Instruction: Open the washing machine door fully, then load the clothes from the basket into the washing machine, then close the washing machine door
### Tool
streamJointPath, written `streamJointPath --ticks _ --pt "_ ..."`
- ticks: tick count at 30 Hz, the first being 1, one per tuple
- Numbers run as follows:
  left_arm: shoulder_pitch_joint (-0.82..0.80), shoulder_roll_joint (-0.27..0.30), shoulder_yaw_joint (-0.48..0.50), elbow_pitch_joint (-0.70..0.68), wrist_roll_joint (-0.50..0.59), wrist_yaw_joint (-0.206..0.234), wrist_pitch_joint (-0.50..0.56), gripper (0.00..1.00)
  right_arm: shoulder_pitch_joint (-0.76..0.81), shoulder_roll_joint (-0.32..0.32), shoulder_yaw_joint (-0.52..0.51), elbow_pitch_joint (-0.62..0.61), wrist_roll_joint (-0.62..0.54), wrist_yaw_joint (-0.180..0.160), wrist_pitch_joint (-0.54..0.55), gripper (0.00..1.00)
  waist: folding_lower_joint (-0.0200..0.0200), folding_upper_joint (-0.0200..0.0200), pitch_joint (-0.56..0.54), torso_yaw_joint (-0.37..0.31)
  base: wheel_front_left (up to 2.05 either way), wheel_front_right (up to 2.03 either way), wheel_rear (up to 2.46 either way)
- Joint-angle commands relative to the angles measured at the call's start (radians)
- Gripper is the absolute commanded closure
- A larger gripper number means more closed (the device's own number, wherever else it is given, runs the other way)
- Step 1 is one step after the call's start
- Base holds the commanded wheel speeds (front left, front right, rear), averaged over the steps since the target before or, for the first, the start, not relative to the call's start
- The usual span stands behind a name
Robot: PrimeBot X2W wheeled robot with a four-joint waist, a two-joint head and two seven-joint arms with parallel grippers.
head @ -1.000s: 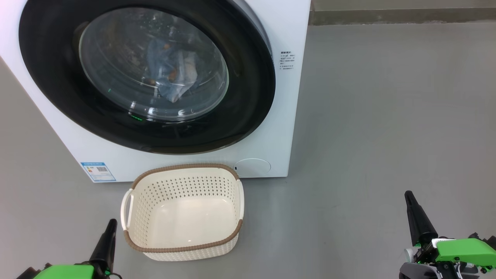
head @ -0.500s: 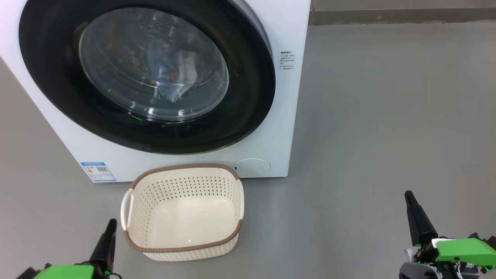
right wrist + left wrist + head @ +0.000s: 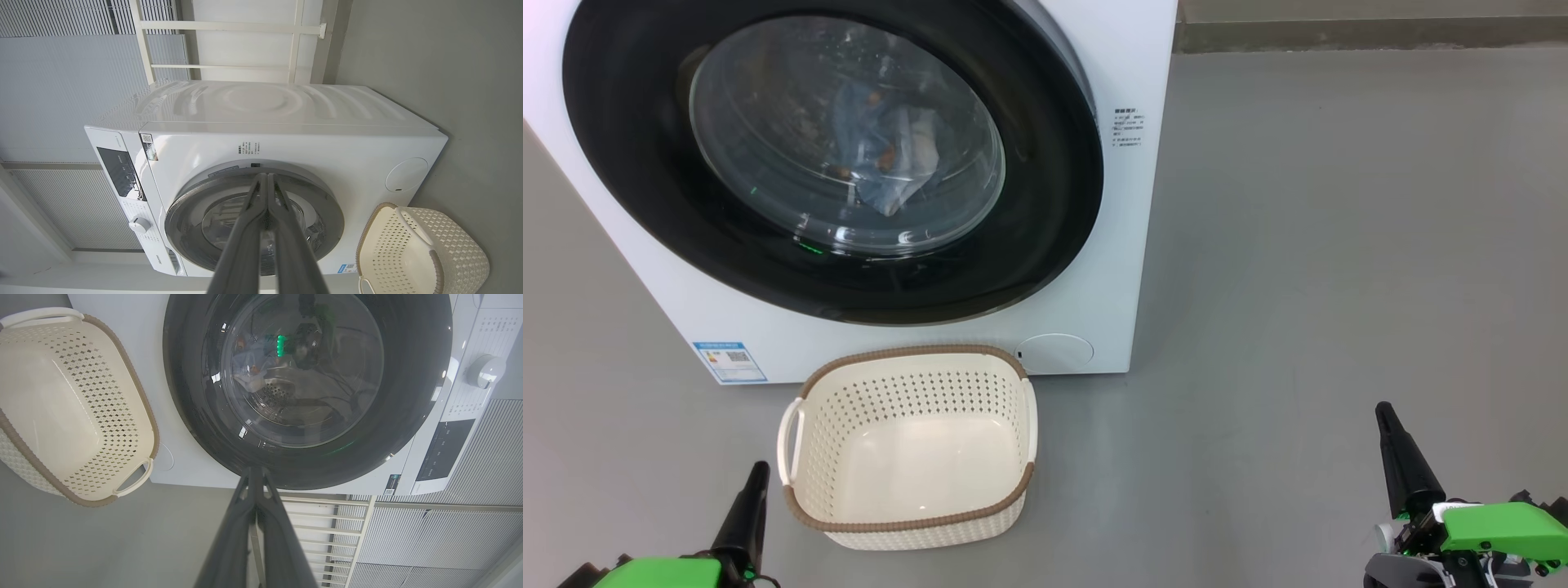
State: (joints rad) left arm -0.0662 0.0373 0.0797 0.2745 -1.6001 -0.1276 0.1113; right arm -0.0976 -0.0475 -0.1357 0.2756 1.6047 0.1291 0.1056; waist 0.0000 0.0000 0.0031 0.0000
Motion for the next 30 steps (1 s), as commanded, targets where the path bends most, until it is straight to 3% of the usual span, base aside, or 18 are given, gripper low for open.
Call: streamJointPath --ticks 1,30 --pt "-0.042 0.013 0.035 -0.029 -0.008 -0.003 0.003 1.0 -0.01 -0.003 0.022 -0.031 0.004 0.002 0.008 1.0 0.0 0.0 0.0 0.0 0.0 0.0 0.0" --pt "-0.042 0.013 0.035 -0.029 -0.008 -0.003 0.002 1.0 -0.01 -0.003 0.022 -0.031 0.004 0.002 0.008 1.0 0.0 0.0 0.0 0.0 0.0 0.0 0.0"
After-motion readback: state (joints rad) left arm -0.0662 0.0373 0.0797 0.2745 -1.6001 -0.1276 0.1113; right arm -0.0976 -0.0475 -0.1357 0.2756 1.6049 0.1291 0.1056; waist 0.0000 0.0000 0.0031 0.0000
